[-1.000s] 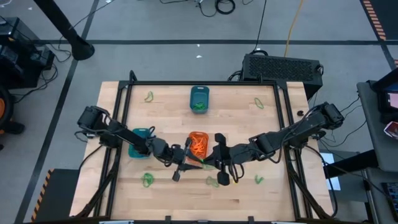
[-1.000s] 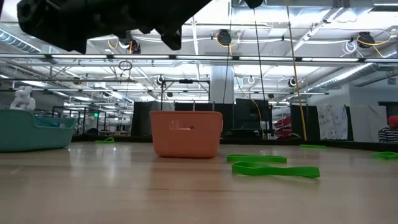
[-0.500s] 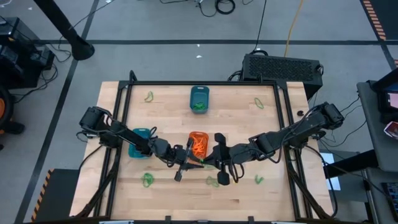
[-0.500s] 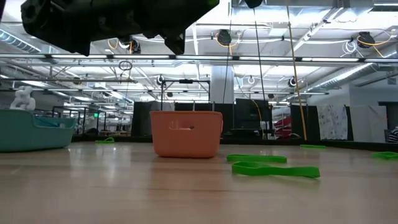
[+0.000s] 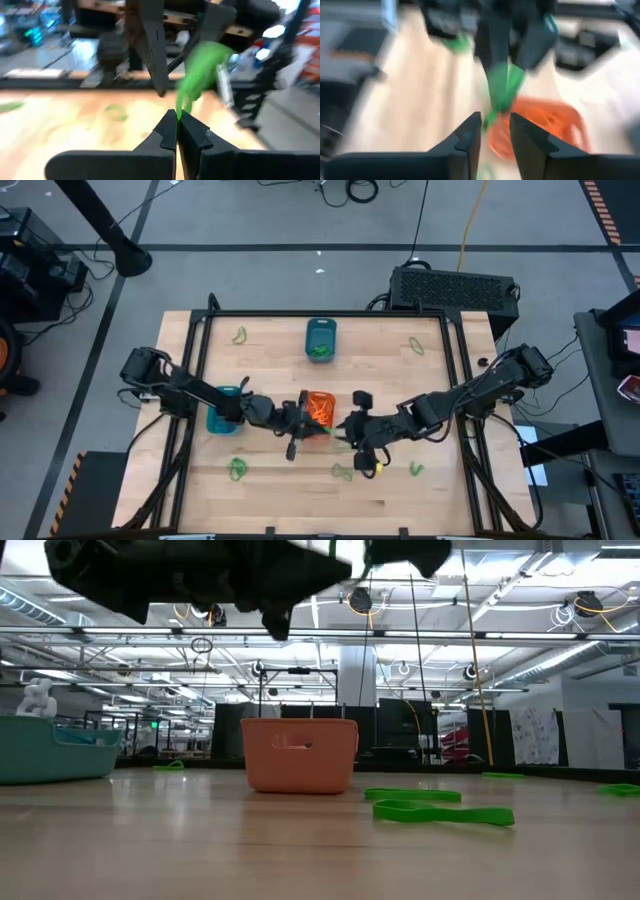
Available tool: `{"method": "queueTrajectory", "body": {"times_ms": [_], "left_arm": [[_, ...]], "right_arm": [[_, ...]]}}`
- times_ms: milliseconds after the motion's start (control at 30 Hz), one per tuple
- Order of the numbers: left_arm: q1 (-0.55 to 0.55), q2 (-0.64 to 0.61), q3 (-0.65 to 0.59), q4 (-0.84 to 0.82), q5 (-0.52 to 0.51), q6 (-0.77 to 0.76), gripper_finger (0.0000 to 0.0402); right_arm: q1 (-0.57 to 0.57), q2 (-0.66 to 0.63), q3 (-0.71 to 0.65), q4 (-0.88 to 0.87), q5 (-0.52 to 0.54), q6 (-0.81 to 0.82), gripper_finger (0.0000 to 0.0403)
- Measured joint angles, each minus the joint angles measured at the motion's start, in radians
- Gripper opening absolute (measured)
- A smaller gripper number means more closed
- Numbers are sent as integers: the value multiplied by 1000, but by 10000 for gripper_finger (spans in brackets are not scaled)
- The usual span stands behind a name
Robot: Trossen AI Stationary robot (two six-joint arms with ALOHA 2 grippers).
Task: Sort rubber bands into baskets
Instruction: Put the green rubber band into the blue bin
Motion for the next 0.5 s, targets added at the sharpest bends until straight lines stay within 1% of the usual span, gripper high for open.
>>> {"method": "queueTrajectory", "body": {"times_ms": [67, 167, 267, 333, 400, 467, 500], "left_arm": [[24, -47, 0, -106, -31, 0, 4], [74, -135, 0, -272, -87, 0, 4], [157, -208, 16, -424, -145, 1, 3], [234, -240, 50, -566, -159, 1, 3], [317, -242, 104, -694, -159, 1, 3], [402, -223, 158, -804, -150, 1, 3], [446, -200, 191, -834, -127, 0, 3]], "right_arm": [[-5, 0, 0, -113, 71, 11, 120], [-18, 0, 0, -296, 176, 101, 147], [-33, 0, -23, -396, 238, 191, 167], [-43, 0, -55, -404, 236, 219, 177], [-51, 0, -95, -378, 236, 229, 183], [-58, 0, -148, -321, 236, 224, 185], [-62, 0, -178, -284, 236, 212, 185]]}}
